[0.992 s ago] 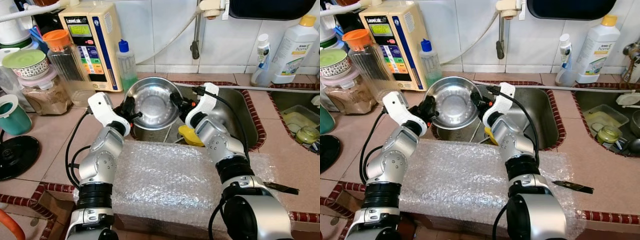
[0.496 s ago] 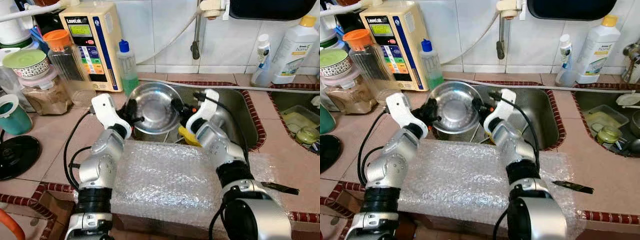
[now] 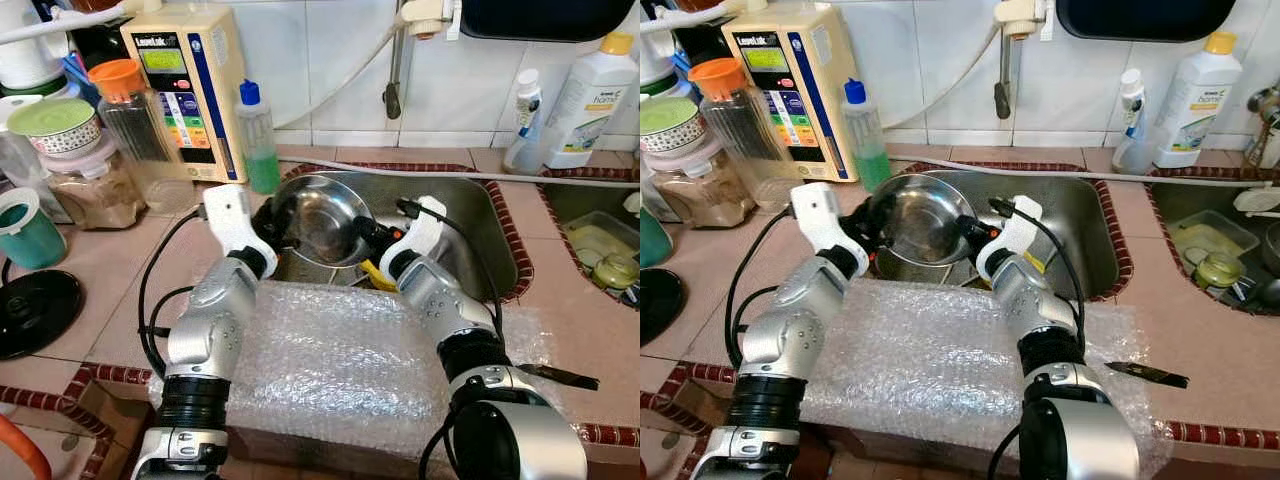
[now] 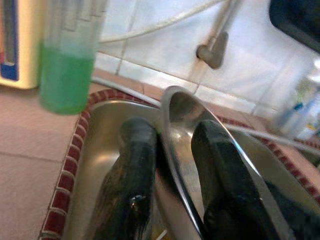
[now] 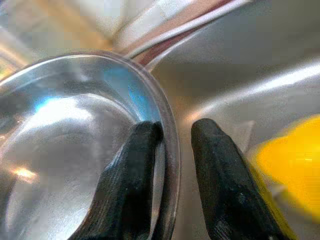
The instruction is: Kitchen organization
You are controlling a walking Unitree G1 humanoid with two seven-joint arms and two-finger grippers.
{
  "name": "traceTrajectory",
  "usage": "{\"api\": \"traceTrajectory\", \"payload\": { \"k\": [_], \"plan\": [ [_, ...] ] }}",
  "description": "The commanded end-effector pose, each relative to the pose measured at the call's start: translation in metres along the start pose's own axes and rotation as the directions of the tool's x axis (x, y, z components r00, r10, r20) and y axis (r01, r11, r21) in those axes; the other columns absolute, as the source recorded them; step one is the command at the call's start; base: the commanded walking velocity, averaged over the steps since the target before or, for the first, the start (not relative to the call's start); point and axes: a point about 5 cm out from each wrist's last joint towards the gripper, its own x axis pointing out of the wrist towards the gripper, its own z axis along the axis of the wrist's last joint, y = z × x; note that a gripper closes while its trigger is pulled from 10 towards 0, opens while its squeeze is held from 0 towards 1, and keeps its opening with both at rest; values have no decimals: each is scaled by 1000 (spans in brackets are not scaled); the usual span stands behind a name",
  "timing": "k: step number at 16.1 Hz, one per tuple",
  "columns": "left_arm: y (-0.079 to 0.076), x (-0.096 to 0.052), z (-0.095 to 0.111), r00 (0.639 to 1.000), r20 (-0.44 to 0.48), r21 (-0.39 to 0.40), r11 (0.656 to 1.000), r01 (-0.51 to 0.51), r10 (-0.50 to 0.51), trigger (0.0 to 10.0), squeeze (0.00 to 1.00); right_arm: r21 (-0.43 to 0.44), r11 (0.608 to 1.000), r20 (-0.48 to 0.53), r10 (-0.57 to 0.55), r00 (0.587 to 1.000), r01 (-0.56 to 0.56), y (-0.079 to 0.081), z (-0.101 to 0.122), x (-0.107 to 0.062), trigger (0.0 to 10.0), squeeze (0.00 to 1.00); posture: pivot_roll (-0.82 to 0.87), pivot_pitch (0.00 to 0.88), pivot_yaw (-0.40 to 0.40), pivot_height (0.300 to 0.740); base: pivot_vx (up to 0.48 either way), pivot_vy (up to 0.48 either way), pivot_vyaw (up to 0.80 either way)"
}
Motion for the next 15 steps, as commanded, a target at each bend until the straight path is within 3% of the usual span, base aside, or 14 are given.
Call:
{"api": "traceTrajectory", "payload": {
  "k": [1,4,11,12,15],
  "plan": [
    [-25,-3,-18,981,-100,48,984,173,-167,10000,1000,54,987,176,-162,971,155,-13,38,-1,0,0,88,0,108,740,0,0,0],
    [-16,-14,-24,976,-151,96,980,175,-160,10000,1000,67,973,199,-228,953,219,-21,43,-2,0,0,106,0,113,740,0,0,0],
    [-9,-20,-22,975,-163,119,978,172,-152,10000,1000,87,958,204,-286,936,273,-27,40,-2,0,0,117,0,117,740,0,0,0],
    [-9,-20,-21,975,-162,121,978,171,-151,10000,1000,63,958,196,-286,938,279,-28,38,-2,0,0,117,0,114,740,0,0,0],
    [-9,-18,-18,978,-153,147,975,168,-145,10000,1000,-173,951,213,-220,952,258,-27,35,-4,0,0,112,0,113,740,0,0,0]
  ]
}}
